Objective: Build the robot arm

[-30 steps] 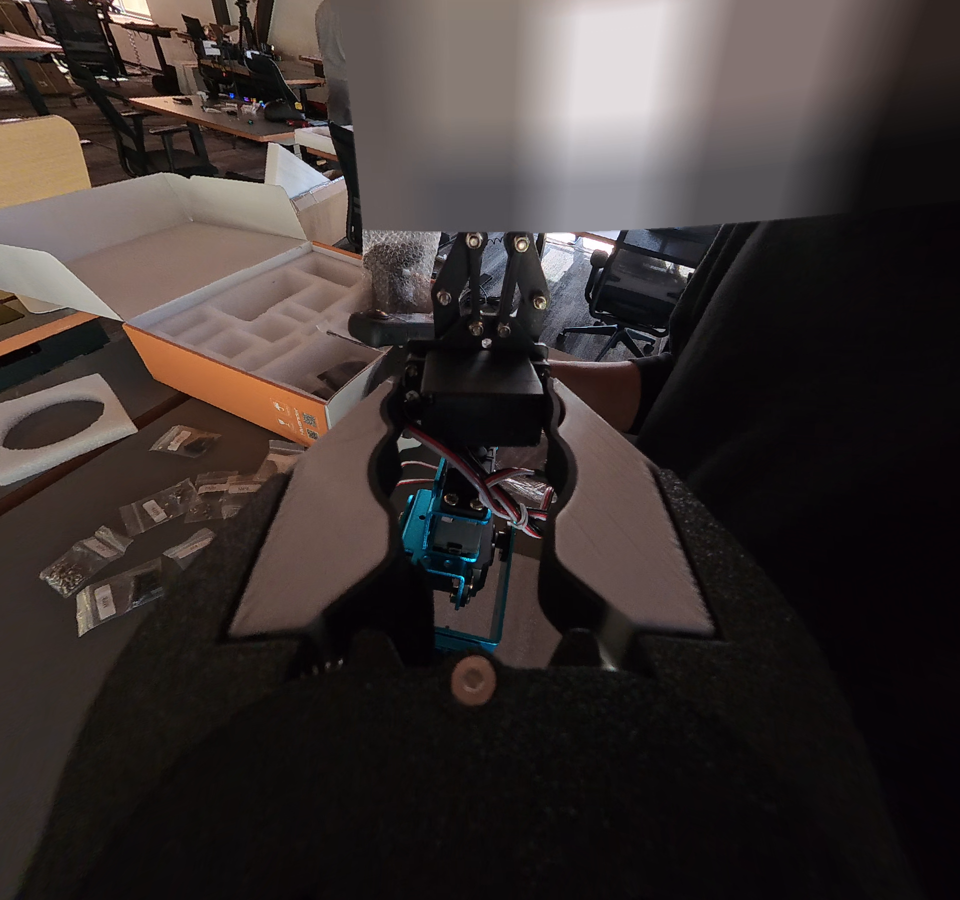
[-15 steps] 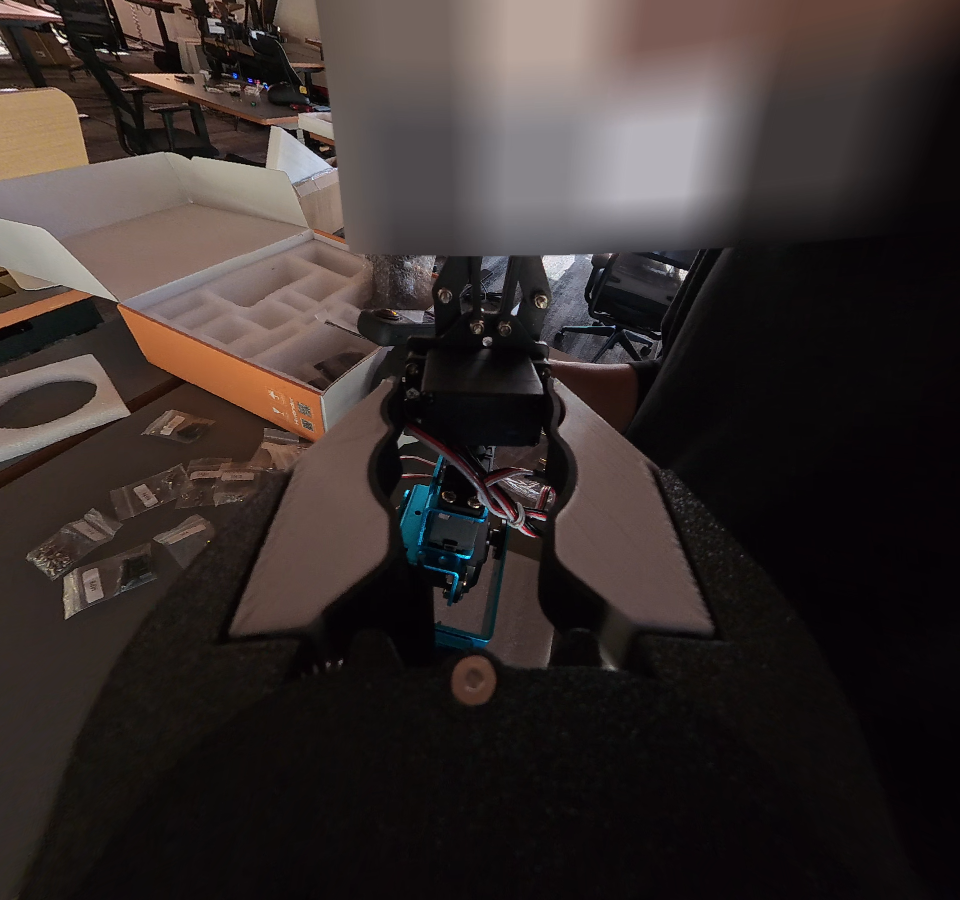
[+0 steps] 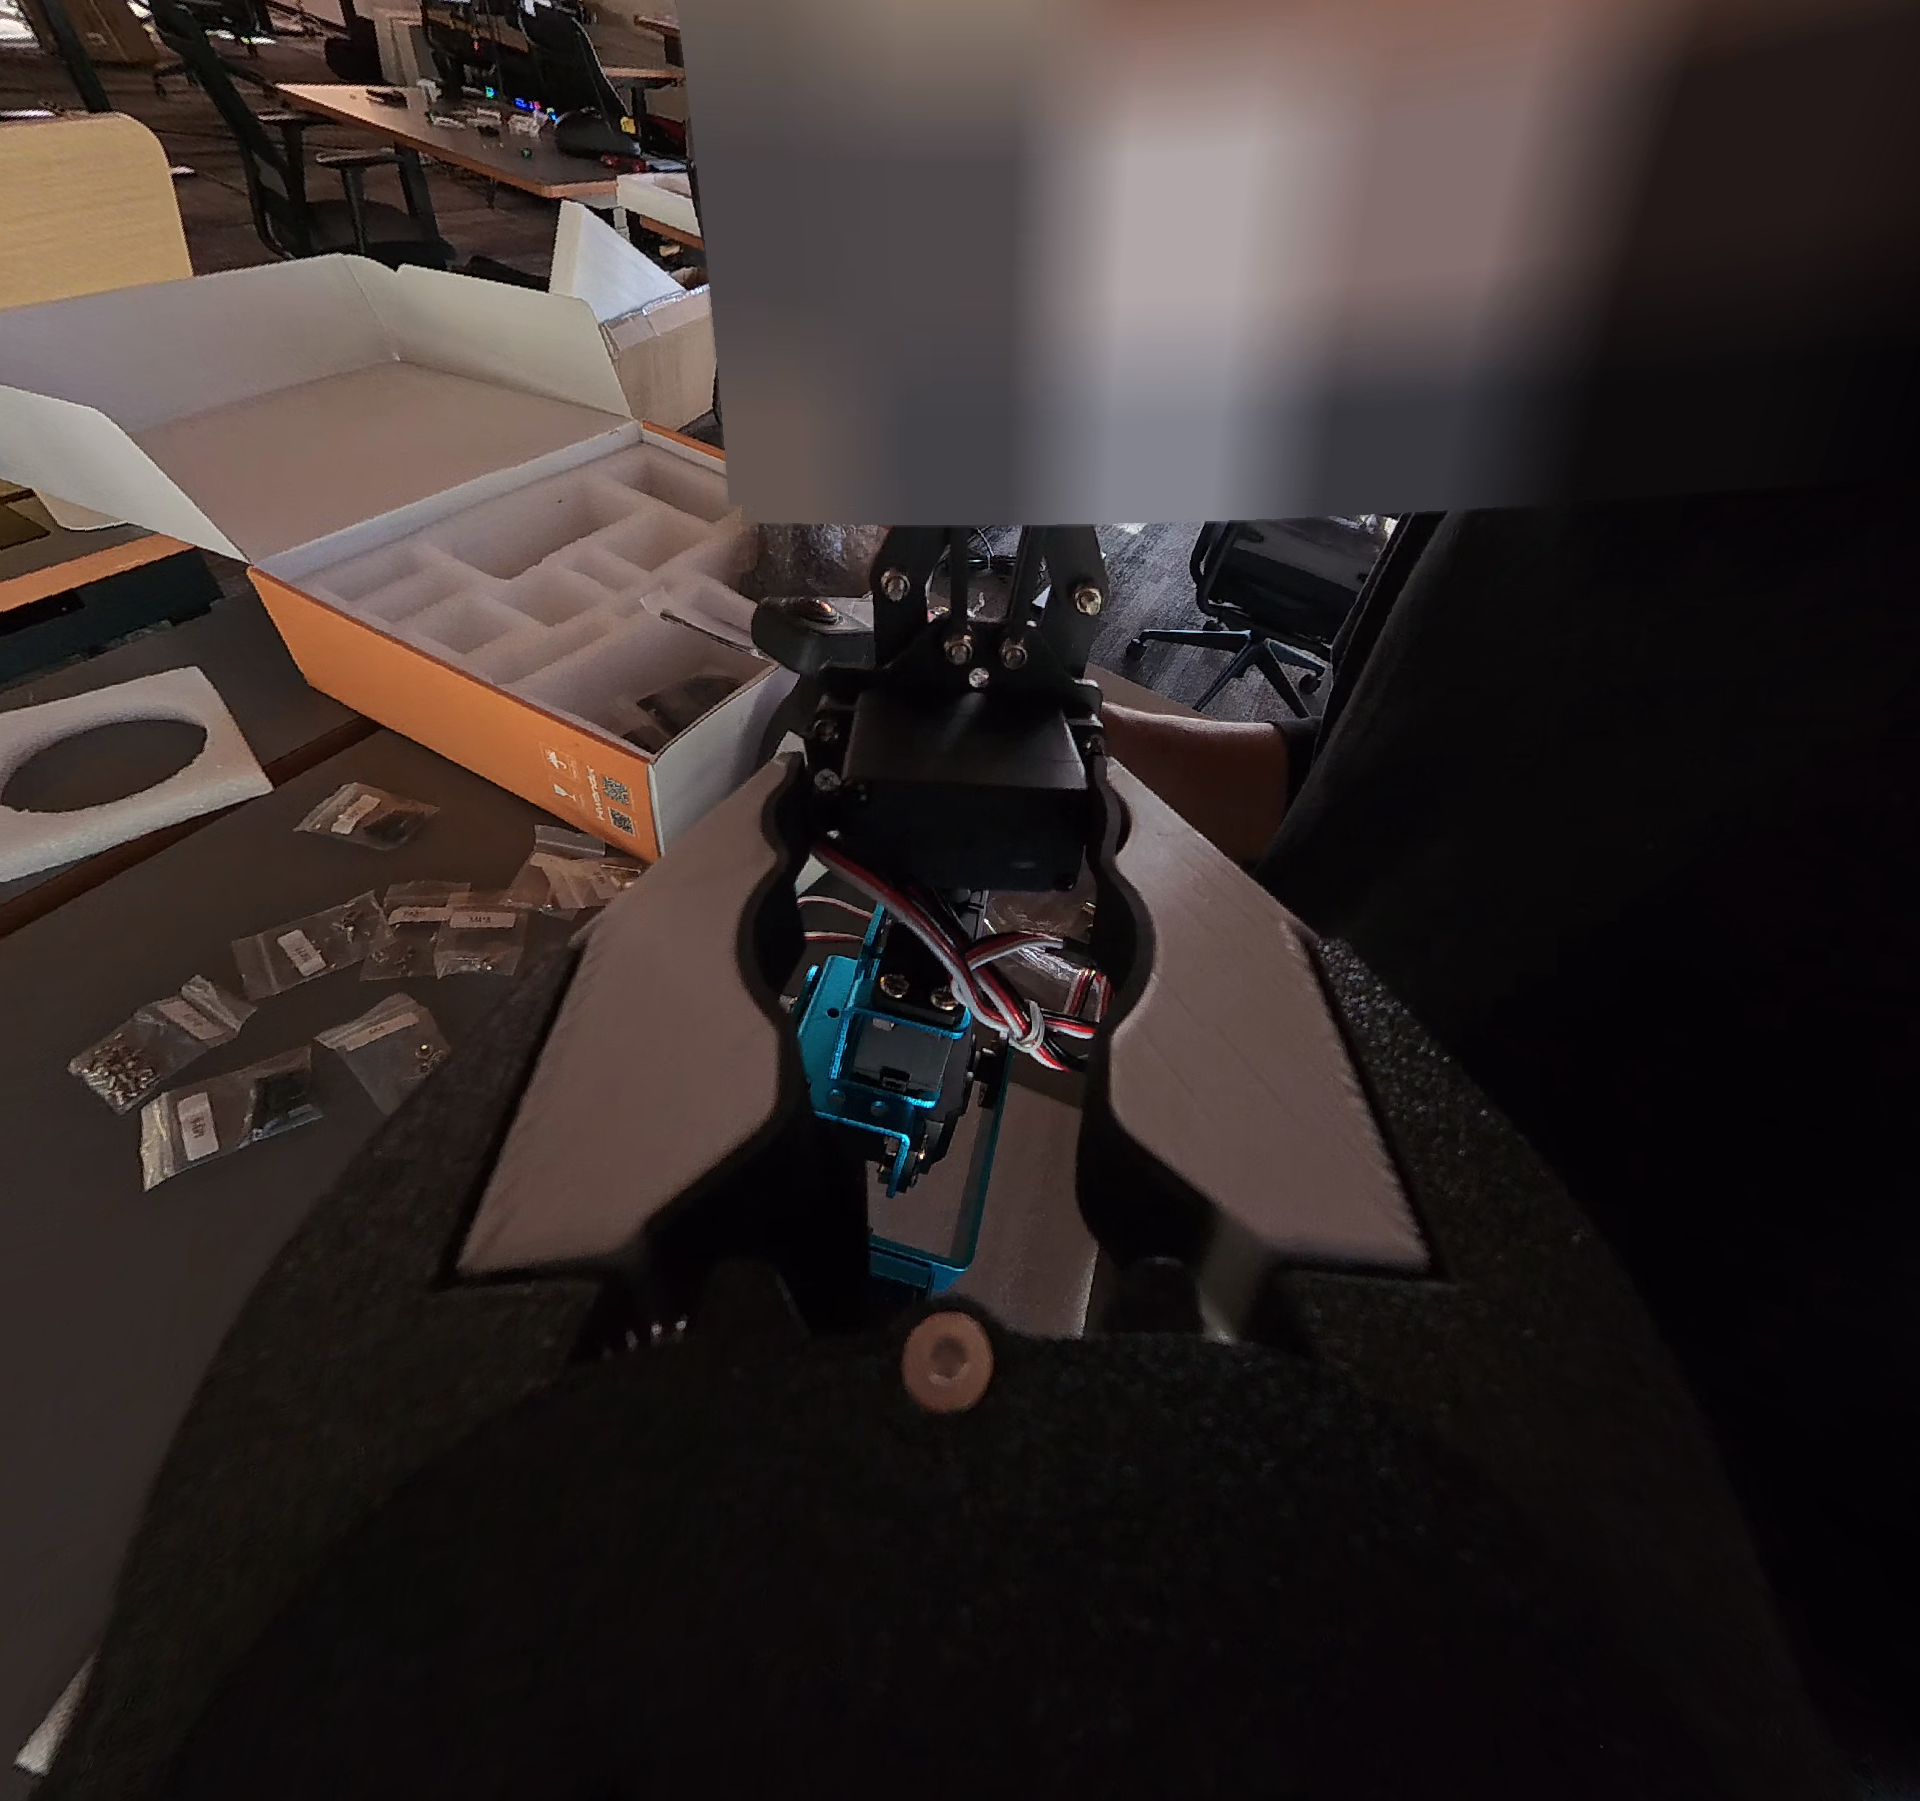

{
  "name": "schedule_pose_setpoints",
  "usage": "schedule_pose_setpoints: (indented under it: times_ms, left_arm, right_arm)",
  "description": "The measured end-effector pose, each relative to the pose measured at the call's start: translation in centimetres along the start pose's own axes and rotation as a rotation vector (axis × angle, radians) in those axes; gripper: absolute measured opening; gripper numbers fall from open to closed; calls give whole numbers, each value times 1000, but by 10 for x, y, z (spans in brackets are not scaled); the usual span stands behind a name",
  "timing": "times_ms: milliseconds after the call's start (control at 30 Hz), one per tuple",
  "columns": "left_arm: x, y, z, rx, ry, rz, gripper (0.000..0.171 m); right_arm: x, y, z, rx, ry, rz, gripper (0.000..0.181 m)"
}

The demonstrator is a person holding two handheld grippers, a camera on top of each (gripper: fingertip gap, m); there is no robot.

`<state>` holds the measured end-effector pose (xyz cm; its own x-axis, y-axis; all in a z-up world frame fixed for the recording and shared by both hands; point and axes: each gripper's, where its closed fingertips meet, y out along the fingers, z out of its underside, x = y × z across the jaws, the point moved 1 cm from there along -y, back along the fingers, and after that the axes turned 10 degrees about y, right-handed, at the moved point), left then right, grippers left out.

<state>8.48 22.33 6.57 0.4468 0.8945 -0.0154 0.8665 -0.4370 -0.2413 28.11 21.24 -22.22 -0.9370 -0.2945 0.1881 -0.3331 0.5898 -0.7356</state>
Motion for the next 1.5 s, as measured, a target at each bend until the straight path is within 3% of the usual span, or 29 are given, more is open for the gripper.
schedule_pose_setpoints:
  times_ms: [267,367,767,1200,1500]
  left_arm:
    - [0,1,0,-1,-3,-6,52]
    - [0,0,0,-2,-2,-10,52]
    - [0,-2,0,-12,-2,-7,52]
    - [0,-2,0,-5,0,-3,52]
    - [1,-3,0,-11,-4,-8,53]
  right_arm:
    - [23,-8,1,44,-36,-148,14]
    - [28,-10,5,71,-56,-122,15]
    - [31,-14,22,126,136,-84,20]
    - [33,4,4,109,77,-84,21]
    - [31,4,7,21,-16,1,10]
